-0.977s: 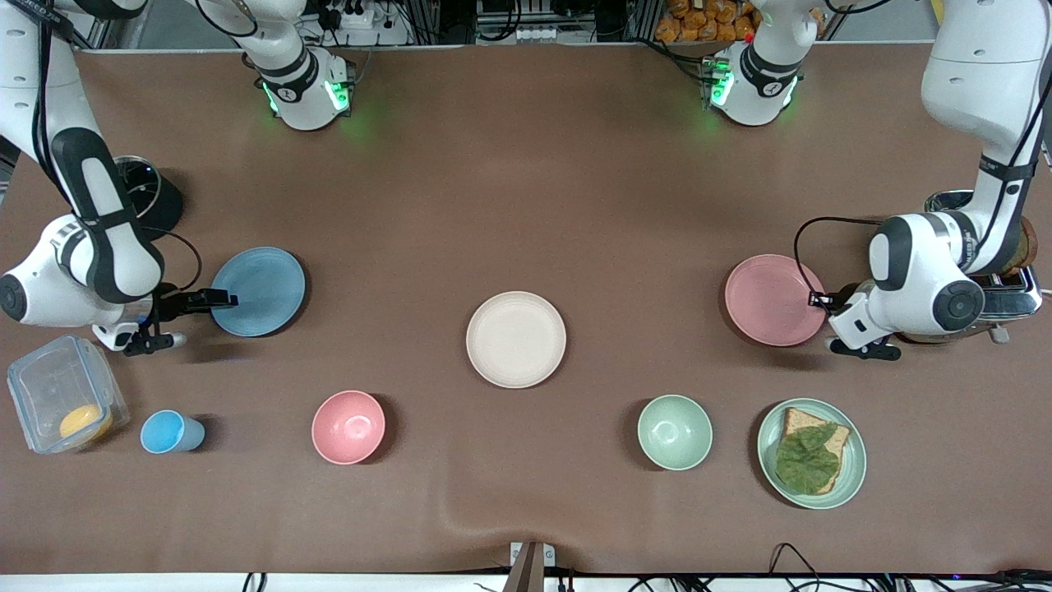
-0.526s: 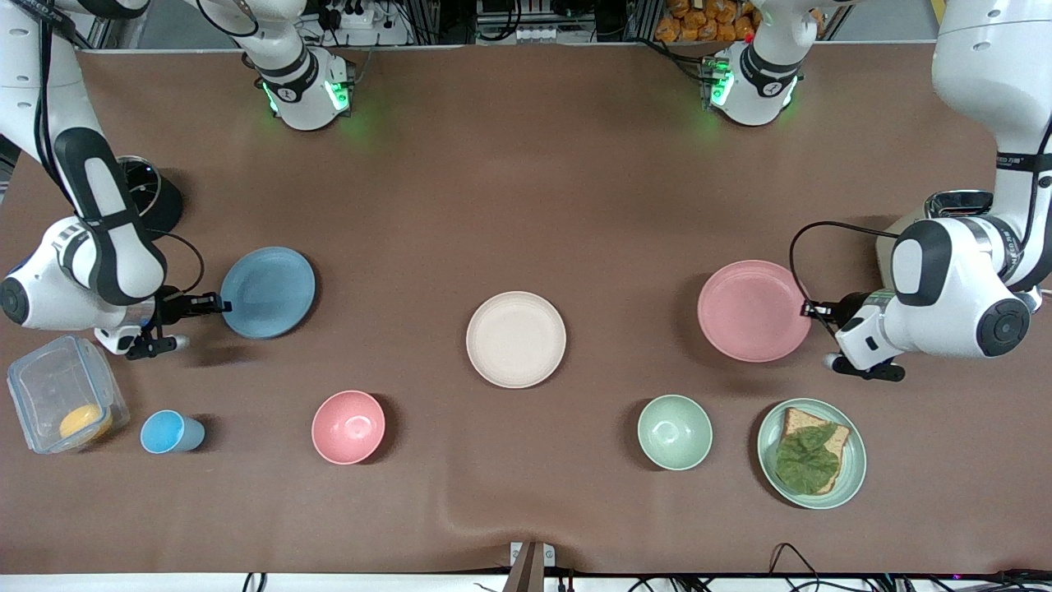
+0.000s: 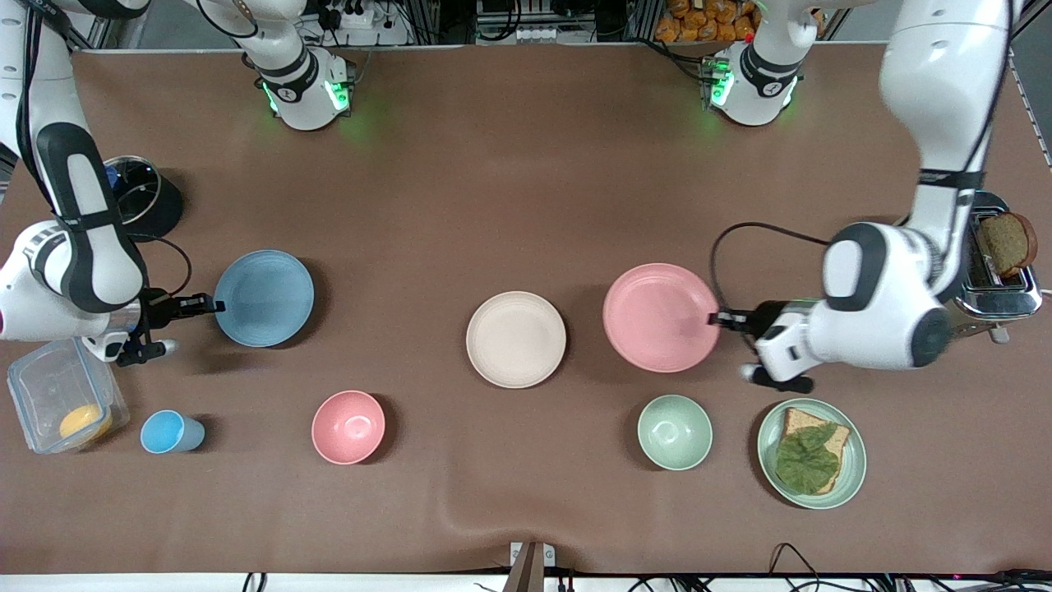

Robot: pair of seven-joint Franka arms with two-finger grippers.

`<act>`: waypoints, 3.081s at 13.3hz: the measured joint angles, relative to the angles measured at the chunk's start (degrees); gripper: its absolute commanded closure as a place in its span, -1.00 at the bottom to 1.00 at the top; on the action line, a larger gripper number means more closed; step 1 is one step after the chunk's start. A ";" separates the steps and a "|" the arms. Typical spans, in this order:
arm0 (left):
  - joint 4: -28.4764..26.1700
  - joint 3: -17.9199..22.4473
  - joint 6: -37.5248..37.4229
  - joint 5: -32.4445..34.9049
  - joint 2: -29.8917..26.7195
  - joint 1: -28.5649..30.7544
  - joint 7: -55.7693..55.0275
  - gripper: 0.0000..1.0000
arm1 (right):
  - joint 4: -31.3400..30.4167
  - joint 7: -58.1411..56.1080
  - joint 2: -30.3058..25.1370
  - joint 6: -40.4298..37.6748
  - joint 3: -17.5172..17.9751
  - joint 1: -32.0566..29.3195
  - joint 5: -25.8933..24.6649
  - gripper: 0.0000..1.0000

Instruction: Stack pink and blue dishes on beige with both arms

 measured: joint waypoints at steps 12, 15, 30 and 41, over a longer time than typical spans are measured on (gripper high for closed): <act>4.12 -0.10 31.12 -0.01 13.00 -19.92 -22.43 1.00 | 5.40 3.73 -0.01 -7.80 0.06 2.37 0.00 1.00; 4.21 -0.15 29.26 -0.01 12.90 -20.54 -22.68 -0.99 | 9.83 11.43 -0.10 -13.63 0.15 6.74 0.11 1.00; 5.50 2.12 5.46 23.26 -2.35 -9.21 -18.53 -1.00 | 17.38 50.60 2.60 -7.40 0.64 37.46 7.75 1.00; 6.19 1.95 -15.91 23.32 -22.90 2.65 -8.65 -1.00 | 21.77 54.83 9.74 4.49 0.53 43.90 11.78 -1.00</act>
